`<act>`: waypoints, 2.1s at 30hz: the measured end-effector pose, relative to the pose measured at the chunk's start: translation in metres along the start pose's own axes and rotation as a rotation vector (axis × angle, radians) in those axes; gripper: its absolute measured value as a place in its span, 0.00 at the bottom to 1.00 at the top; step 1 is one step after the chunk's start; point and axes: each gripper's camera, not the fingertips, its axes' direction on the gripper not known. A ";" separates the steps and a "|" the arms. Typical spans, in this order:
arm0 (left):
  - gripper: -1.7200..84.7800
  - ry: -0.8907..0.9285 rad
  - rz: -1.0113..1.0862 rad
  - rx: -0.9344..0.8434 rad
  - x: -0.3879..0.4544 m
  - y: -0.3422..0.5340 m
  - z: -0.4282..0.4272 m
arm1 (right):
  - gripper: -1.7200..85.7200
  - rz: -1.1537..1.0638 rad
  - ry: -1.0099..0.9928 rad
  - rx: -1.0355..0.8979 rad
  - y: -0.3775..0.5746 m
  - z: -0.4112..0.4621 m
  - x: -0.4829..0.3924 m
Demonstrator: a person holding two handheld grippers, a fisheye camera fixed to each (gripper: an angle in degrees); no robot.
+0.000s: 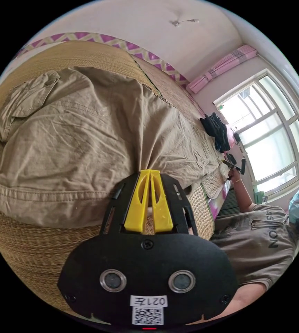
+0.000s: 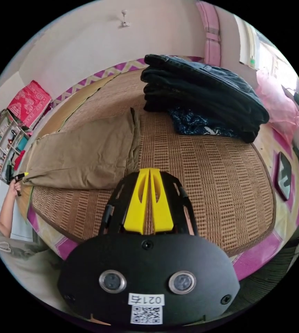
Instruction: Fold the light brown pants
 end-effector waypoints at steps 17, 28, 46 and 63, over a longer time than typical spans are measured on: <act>0.01 0.301 0.129 0.285 0.070 0.123 -0.048 | 0.14 0.667 -0.563 0.041 0.022 -0.021 0.085; 0.01 0.379 0.133 0.379 0.076 0.207 -0.084 | 0.03 0.665 -0.744 0.121 -0.028 -0.040 0.073; 0.01 0.429 0.011 0.509 0.018 0.336 -0.132 | 0.01 -0.749 -0.330 0.018 -0.139 -0.081 -0.576; 0.01 0.429 0.042 0.472 -0.020 0.309 -0.175 | 0.08 -0.705 -0.332 -0.086 -0.169 -0.042 -0.651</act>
